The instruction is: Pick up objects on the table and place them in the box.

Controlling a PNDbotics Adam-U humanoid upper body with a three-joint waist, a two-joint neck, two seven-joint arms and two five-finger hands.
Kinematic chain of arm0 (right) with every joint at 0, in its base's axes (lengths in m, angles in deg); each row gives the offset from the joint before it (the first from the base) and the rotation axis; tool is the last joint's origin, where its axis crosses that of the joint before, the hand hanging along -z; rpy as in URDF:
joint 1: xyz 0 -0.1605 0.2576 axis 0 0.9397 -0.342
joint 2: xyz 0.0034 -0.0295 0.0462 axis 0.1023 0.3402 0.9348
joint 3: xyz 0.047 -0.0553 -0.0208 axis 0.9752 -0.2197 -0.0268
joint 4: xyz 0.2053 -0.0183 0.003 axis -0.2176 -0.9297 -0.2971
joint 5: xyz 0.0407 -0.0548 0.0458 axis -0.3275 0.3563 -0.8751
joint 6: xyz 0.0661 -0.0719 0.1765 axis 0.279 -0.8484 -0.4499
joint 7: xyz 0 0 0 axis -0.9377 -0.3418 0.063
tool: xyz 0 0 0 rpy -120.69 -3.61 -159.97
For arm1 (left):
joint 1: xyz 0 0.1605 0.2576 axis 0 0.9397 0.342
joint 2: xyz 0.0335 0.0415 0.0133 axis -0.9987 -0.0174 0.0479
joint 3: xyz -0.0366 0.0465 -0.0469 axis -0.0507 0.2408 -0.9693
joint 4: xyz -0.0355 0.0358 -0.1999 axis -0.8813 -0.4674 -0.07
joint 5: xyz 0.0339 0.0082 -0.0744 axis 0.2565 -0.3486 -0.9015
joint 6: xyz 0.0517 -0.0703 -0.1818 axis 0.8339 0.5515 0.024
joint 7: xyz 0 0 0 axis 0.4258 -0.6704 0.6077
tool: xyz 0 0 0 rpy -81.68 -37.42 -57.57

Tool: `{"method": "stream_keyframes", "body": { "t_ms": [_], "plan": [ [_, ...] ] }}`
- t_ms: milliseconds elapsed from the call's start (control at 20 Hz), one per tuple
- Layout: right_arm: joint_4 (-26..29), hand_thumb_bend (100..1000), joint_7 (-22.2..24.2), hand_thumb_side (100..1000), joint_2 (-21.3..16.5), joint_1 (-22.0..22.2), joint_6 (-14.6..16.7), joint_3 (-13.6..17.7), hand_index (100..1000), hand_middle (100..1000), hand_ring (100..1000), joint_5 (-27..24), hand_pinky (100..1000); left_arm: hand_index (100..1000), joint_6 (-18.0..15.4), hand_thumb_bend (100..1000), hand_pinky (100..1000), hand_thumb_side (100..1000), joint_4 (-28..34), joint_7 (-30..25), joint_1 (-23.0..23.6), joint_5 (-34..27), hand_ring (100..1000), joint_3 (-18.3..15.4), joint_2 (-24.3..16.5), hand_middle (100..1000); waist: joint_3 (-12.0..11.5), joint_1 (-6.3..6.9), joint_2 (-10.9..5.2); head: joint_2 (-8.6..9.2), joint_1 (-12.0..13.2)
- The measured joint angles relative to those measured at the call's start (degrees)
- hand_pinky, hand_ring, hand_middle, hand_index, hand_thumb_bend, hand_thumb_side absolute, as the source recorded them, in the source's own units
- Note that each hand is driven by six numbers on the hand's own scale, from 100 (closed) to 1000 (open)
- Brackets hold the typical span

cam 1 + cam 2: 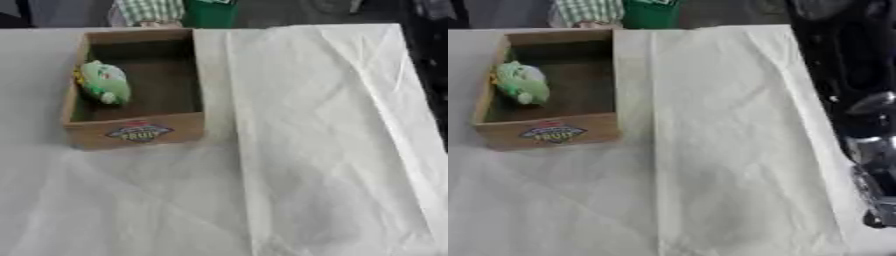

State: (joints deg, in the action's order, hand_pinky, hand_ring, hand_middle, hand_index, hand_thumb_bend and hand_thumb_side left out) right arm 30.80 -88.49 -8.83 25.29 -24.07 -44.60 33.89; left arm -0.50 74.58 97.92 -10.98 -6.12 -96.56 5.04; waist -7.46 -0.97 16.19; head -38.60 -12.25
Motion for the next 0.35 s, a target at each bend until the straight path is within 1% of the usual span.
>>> {"method": "stream_keyframes", "body": {
  "t_ms": [50,250,350],
  "plan": [
    [2.31,100,-2.87,357,-1.65,1.85,-0.11,0.46,837,594,649,-2.40,827,685,-0.03,103,776,613,0.00,0.04,0.00,0.13,496,-0.07,0.00,500,0.18,0.11,0.00,-0.02,0.33],
    [9.50,100,-13.53,367,-7.08,9.10,0.49,2.08,840,600,647,-11.23,825,685,-0.17,104,776,613,0.00,0.20,0.01,0.27,497,-0.10,0.00,500,0.56,0.70,0.01,-0.03,1.30],
    [11.66,100,-16.73,367,-8.53,10.58,0.58,2.42,840,600,647,-14.02,825,685,-0.20,104,776,613,0.00,0.23,0.01,0.31,497,-0.10,0.00,500,0.56,0.78,0.01,-0.03,1.50]
  ]
}}
